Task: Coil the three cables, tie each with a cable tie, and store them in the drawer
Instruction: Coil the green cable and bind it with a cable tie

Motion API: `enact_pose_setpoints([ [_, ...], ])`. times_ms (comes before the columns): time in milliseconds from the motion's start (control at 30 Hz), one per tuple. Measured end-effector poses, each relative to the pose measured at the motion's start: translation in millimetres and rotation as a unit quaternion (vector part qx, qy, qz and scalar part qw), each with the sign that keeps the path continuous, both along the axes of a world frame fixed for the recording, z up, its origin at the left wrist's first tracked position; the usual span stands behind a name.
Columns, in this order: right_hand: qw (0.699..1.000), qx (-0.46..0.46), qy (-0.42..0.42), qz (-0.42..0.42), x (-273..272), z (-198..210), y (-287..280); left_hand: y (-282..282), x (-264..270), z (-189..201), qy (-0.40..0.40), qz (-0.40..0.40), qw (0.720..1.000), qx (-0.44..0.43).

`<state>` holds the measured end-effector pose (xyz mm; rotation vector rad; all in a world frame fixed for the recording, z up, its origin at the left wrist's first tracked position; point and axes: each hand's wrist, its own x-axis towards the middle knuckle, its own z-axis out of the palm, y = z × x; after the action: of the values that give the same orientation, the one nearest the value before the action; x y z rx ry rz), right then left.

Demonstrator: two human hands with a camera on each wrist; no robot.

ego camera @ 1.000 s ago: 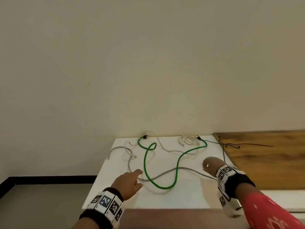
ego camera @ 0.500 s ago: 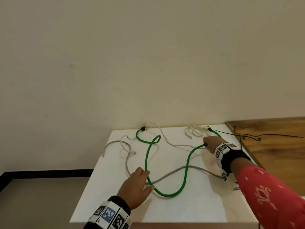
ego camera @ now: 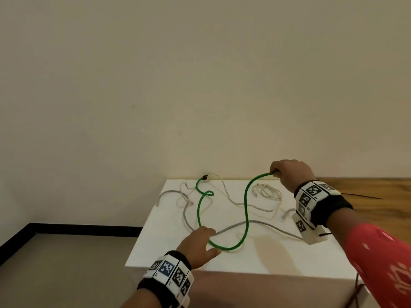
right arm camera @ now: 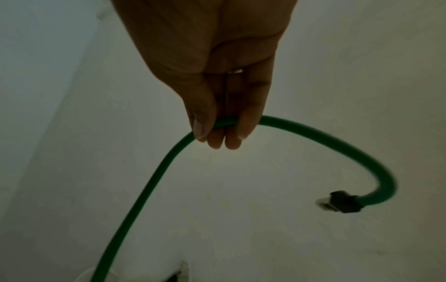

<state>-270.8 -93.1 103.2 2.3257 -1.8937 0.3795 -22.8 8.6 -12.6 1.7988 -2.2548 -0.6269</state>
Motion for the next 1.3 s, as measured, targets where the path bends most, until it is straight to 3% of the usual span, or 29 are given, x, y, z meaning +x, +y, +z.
enact_pose_setpoints([
  [200, 0.997, 0.010, -0.055, 0.052, 18.6, 43.6, 53.9, 30.6, -4.5, 35.8, 0.098, 0.011, 0.992, -0.083],
  [400, 0.961, 0.103, -0.186, 0.175, 41.7, 47.4, 106.3, 58.1, -35.0, 81.7, 0.267, -0.006, 0.942, -0.202],
  [467, 0.929, 0.142, -0.283, 0.192, 42.8, 42.2, 121.1, 64.4, -44.2, 86.3, 0.277, 0.015, 0.928, -0.250],
  [567, 0.839, 0.237, -0.450, 0.192, 37.6, 36.0, 139.1, 68.7, -42.9, 87.4, 0.268, 0.082, 0.890, -0.360],
  [700, 0.767, 0.295, -0.536, 0.193, 28.0, 26.8, 156.3, 71.9, -46.0, 88.1, 0.182, 0.034, 0.914, -0.360],
  [800, 0.727, 0.305, -0.584, 0.194, 22.3, 19.2, 166.0, 72.6, -50.3, 89.7, 0.156, 0.030, 0.911, -0.380],
  [867, 0.687, 0.308, -0.627, 0.200, 15.1, 11.3, 171.9, 73.6, -52.4, 89.5, 0.195, 0.004, 0.915, -0.353],
  [933, 0.658, 0.332, -0.637, 0.228, 6.7, 0.3, 175.8, 73.3, -52.3, 90.6, 0.309, 0.017, 0.901, -0.305],
  [1000, 0.674, 0.365, -0.591, 0.251, -0.5, -13.0, 176.4, 71.3, -49.5, 90.2, 0.398, 0.068, 0.872, -0.276],
  [1067, 0.690, 0.384, -0.558, 0.255, -5.5, -27.4, 172.3, 67.9, -46.3, 87.7, 0.430, 0.098, 0.861, -0.255],
  [1233, 0.649, 0.383, -0.601, 0.265, -9.2, -43.2, 165.5, 61.8, -37.2, 73.6, 0.475, 0.160, 0.839, -0.212],
  [1300, 0.667, 0.374, -0.586, 0.268, -9.1, -46.6, 164.7, 59.5, -32.6, 69.9, 0.486, 0.188, 0.827, -0.209],
])
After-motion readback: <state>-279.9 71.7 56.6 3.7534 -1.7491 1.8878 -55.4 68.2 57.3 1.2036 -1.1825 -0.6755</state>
